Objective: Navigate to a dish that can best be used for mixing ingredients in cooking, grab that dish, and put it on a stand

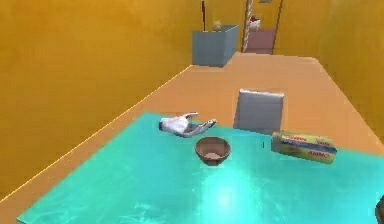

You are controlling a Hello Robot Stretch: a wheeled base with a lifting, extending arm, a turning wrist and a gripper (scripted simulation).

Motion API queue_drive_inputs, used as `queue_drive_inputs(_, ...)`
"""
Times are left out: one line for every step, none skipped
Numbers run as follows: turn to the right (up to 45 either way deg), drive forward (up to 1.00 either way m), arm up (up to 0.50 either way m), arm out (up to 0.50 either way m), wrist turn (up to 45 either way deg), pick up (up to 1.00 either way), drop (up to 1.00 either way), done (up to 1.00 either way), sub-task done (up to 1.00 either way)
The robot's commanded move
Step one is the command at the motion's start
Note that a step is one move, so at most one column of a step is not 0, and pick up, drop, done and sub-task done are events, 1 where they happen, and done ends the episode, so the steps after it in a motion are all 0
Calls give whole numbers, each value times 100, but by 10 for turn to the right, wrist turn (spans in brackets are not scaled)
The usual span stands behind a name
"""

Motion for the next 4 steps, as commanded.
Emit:
queue_drive_inputs(-450, 0, 0, 0, 0, 0, 0, 0, 0)
queue_drive_inputs(-330, 0, 0, 0, 0, 0, 0, 0, 0)
queue_drive_inputs(0, 0, 50, 0, 0, 0, 0, 0, 0)
queue_drive_inputs(0, 0, 36, 0, 0, 0, 0, 0, 0)
